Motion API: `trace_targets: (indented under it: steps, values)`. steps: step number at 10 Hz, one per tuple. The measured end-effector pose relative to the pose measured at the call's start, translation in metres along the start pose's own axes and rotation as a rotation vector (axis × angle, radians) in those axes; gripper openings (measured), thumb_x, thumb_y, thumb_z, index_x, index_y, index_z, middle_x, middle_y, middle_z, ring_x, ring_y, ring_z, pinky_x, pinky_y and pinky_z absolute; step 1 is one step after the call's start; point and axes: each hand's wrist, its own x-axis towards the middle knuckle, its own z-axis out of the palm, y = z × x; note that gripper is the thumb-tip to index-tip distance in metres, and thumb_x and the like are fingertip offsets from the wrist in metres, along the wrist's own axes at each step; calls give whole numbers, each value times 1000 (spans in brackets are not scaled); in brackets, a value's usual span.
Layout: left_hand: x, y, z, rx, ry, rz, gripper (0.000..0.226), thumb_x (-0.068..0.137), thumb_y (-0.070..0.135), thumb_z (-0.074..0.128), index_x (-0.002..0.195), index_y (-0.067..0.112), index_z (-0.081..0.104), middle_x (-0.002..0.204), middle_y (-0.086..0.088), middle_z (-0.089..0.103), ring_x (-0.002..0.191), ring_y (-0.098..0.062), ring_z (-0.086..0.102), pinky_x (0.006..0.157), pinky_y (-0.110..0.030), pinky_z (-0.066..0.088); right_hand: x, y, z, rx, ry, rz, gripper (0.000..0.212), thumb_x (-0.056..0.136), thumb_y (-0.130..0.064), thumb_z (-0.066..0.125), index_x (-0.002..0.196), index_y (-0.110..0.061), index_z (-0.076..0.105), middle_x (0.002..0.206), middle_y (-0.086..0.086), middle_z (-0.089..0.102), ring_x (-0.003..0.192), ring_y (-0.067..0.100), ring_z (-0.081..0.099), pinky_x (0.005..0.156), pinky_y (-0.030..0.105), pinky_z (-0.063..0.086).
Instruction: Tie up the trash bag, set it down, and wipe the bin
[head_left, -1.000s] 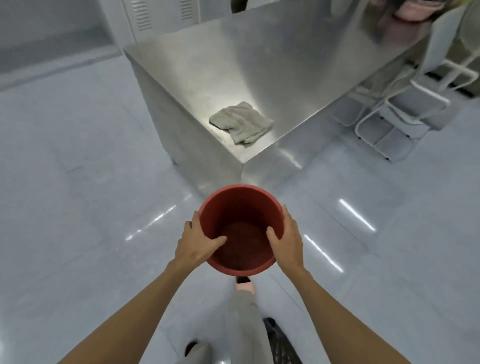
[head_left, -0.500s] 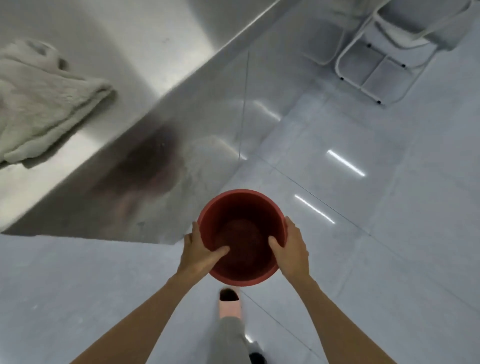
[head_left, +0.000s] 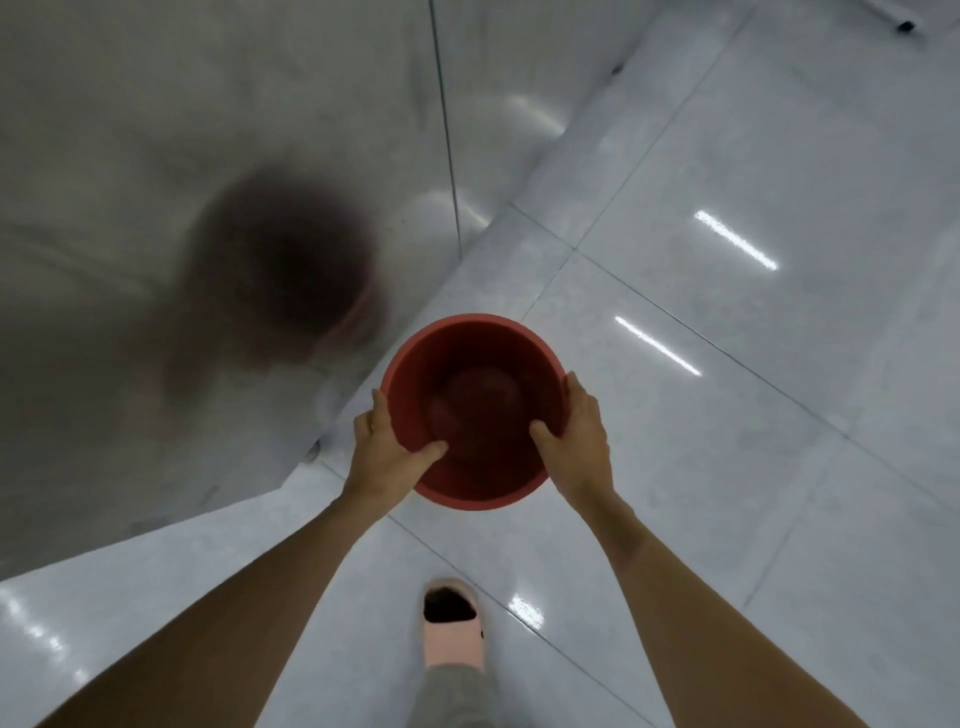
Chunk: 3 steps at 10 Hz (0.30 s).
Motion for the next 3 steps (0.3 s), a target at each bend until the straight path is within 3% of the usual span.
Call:
trace_targets:
  steps: [2, 3]
  values:
    - [11, -17, 13, 7, 18, 86, 104, 87, 36, 72, 156, 30, -5, 160, -5, 16, 142, -31, 35, 108, -46, 44, 12, 11, 17, -59, 23, -2, 79, 95, -21, 63, 158, -16, 15, 157, 8, 30, 139, 31, 40, 104, 39, 43]
    - [4, -16, -2, 110, 24, 91, 96, 90, 43, 65, 157, 27, -2, 165, -3, 8, 150, -32, 19, 116, -52, 33, 2, -8, 19, -190, 92, -78, 77, 95, -26, 61, 157, -15, 17, 162, 9, 23, 148, 33, 24, 119, 51, 32]
